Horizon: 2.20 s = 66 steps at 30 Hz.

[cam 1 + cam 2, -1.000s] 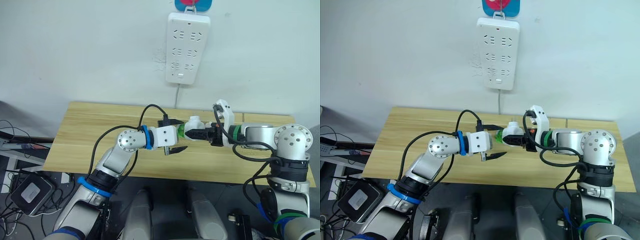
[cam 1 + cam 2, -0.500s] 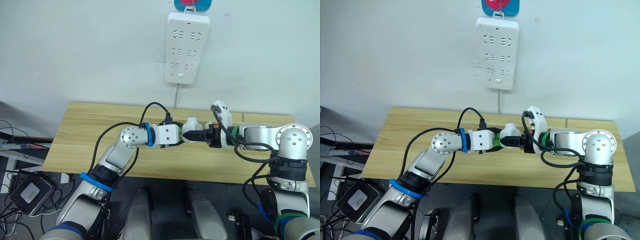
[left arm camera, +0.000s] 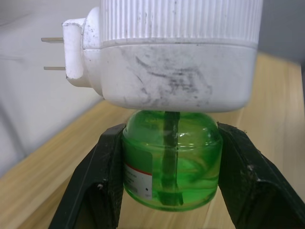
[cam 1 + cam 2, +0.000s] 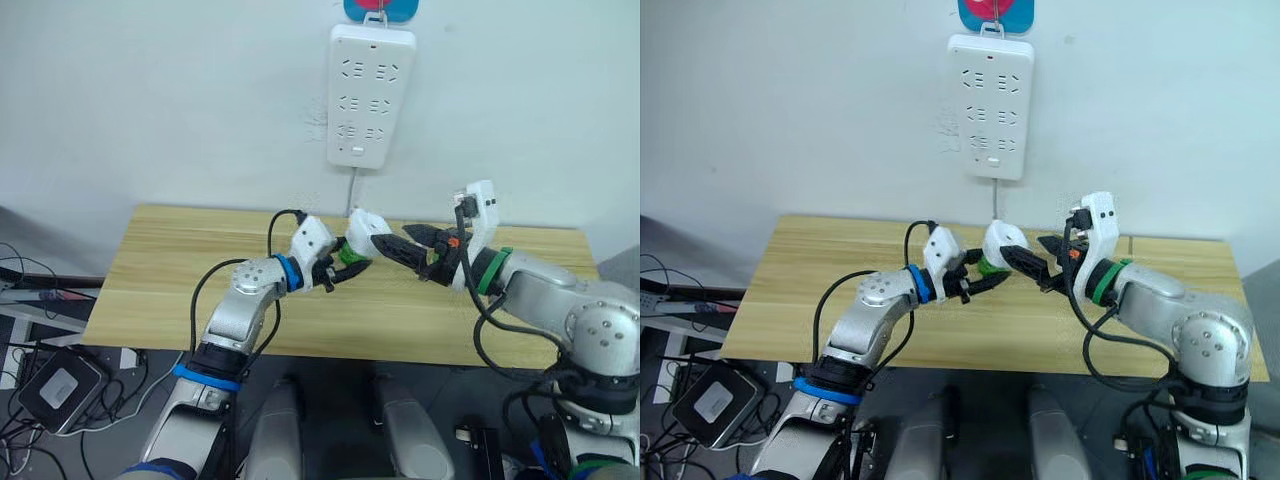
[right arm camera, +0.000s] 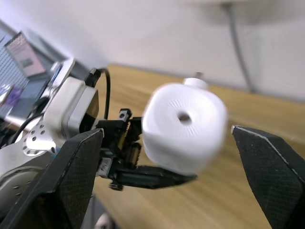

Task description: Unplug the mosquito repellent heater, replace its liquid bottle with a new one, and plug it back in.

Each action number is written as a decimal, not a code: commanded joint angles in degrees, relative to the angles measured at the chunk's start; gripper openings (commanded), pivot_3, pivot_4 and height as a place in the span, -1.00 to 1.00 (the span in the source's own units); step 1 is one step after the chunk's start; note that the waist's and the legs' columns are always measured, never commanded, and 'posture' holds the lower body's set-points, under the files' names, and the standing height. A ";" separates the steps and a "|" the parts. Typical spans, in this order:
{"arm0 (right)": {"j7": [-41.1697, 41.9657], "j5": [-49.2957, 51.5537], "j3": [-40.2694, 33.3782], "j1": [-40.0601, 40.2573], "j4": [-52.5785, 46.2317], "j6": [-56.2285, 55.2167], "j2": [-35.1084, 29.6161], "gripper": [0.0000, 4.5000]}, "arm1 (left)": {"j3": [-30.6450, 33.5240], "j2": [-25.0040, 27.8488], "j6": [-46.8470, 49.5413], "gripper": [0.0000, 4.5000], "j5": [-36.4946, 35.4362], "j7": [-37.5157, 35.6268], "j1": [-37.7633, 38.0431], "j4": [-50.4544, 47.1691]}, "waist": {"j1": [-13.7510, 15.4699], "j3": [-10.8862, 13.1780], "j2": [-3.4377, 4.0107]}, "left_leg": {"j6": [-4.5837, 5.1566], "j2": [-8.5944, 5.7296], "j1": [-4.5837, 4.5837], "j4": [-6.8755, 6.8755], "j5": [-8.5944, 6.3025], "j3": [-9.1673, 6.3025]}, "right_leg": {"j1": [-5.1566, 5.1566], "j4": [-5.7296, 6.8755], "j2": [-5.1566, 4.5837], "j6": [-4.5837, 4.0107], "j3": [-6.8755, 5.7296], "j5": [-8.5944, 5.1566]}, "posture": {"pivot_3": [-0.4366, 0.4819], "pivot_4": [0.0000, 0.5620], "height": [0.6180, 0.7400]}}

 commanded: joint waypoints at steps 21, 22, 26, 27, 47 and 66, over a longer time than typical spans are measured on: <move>2.07 -17.85 9.16 -3.35 4.24 -13.93 11.47 0.60 | -0.51 -2.13 5.94 0.01 -7.07 4.19 2.35 -11.31 | 0.03 -0.11 0.02 | -0.01 -0.02 0.01 0.02 0.01 0.01 | 0.01 -0.01 -0.04 -0.23 0.01 0.16 | -0.23 0.00 1.00; 2.33 -18.09 9.28 -3.17 4.18 -13.73 11.33 0.44 | -0.56 -2.08 5.86 0.01 -7.13 4.27 2.49 -11.41 | 0.04 -0.12 0.02 | -0.02 -0.02 0.01 0.02 0.01 0.02 | 0.02 -0.01 -0.03 -0.23 0.02 0.16 | -0.20 0.00 1.00; 3.00 -18.40 9.35 -2.90 4.21 -13.17 11.13 0.39 | -0.64 -1.92 4.95 0.01 -6.62 4.73 2.49 -11.33 | 0.08 -0.12 0.02 | -0.01 -0.03 0.01 0.02 0.01 0.02 | 0.02 -0.01 -0.03 -0.23 0.02 0.16 | -0.20 0.00 1.00; 3.00 -18.33 9.22 -2.86 4.27 -13.04 11.25 0.39 | -0.82 -1.71 4.02 0.01 -5.99 4.76 2.35 -11.14 | 0.09 -0.13 0.02 | -0.01 -0.03 0.01 0.02 0.01 0.01 | 0.02 -0.01 -0.03 -0.24 0.02 0.16 | -0.20 0.00 1.00; 14.86 -36.51 11.61 10.48 2.65 -33.50 1.86 0.39 | 12.77 8.21 4.11 1.00 -7.23 12.10 16.22 -20.04 | 0.46 -0.79 -0.05 | -0.04 0.00 0.07 -0.03 0.01 0.04 | 0.04 -0.04 -0.05 -0.03 0.04 0.06 | -0.09 -0.06 1.00; 12.11 -30.93 4.02 5.73 -1.25 -28.69 5.82 0.39 | 6.90 16.16 -0.59 1.00 -8.63 -9.22 -18.51 8.17 | 0.90 -1.72 -0.20 | -0.04 -0.04 0.14 -0.01 0.01 0.06 | 0.12 -0.06 -0.03 -0.27 0.00 0.21 | -0.23 -0.08 1.00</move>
